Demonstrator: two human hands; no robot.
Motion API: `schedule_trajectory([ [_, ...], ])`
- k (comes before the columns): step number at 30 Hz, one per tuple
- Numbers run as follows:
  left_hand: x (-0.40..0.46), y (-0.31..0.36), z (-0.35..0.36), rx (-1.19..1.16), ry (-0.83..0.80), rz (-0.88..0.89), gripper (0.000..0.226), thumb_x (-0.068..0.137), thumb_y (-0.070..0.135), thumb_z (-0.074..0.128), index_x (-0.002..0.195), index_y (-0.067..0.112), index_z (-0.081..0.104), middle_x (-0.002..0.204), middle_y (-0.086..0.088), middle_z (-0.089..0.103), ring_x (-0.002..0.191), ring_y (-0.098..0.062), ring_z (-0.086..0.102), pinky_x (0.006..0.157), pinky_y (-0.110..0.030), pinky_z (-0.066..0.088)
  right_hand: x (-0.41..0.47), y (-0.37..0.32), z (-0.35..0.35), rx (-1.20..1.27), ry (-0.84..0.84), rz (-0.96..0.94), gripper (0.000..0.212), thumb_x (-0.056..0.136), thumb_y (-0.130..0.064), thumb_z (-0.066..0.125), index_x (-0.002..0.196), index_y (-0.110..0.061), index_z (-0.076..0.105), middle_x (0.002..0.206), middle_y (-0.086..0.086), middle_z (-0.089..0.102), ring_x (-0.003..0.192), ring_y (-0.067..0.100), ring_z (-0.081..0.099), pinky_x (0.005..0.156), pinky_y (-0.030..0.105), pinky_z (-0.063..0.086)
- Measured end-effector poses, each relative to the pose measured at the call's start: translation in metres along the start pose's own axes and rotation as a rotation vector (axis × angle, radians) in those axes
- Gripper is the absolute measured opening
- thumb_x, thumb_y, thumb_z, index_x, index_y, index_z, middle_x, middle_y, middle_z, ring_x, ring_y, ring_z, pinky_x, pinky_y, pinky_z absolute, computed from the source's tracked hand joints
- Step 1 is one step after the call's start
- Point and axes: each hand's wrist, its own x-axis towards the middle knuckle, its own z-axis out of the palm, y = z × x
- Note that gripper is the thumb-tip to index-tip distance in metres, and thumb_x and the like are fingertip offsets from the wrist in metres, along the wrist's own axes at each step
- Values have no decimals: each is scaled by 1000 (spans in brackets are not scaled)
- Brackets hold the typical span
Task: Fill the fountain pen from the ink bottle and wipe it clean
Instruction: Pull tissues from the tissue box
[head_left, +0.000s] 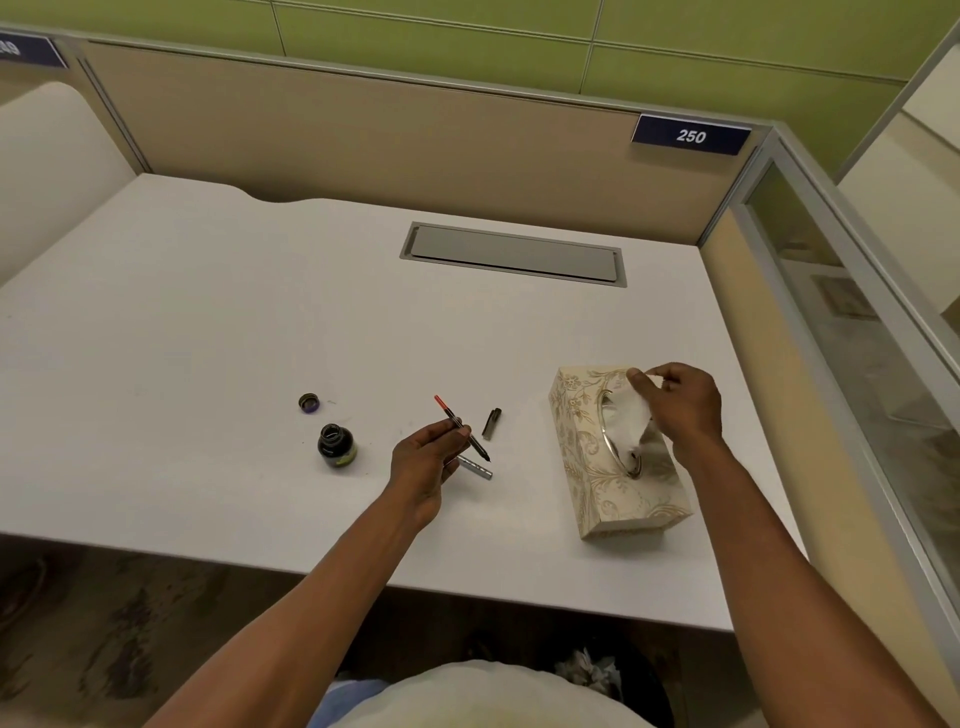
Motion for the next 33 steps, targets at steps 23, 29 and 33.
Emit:
schedule_trajectory([
  [23, -2, -3, -4, -18, 22, -11, 19, 84, 6, 75, 100, 16, 74, 101, -3, 75, 88, -11, 70, 88, -30, 44, -2, 10, -23, -105, -417, 146, 24, 88, -18, 76, 108, -6, 71, 100, 15, 74, 88, 30, 68, 71, 42, 53],
  [29, -2, -6, 1, -9, 5, -14, 19, 84, 6, 75, 101, 15, 74, 101, -2, 76, 85, -9, 71, 83, -27, 45, -6, 7, -26, 92, -467, 274, 31, 97, -22, 64, 127, -12, 62, 118, 12, 69, 110, 37, 63, 91, 54, 50],
  [33, -3, -8, 6, -11, -10, -10, 19, 84, 5, 75, 100, 15, 74, 99, -1, 76, 81, -5, 73, 84, -28, 45, -12, -4, -28, 211, -523, 347, 25, 95, -21, 65, 119, -14, 64, 118, 13, 68, 107, 36, 61, 85, 51, 45],
])
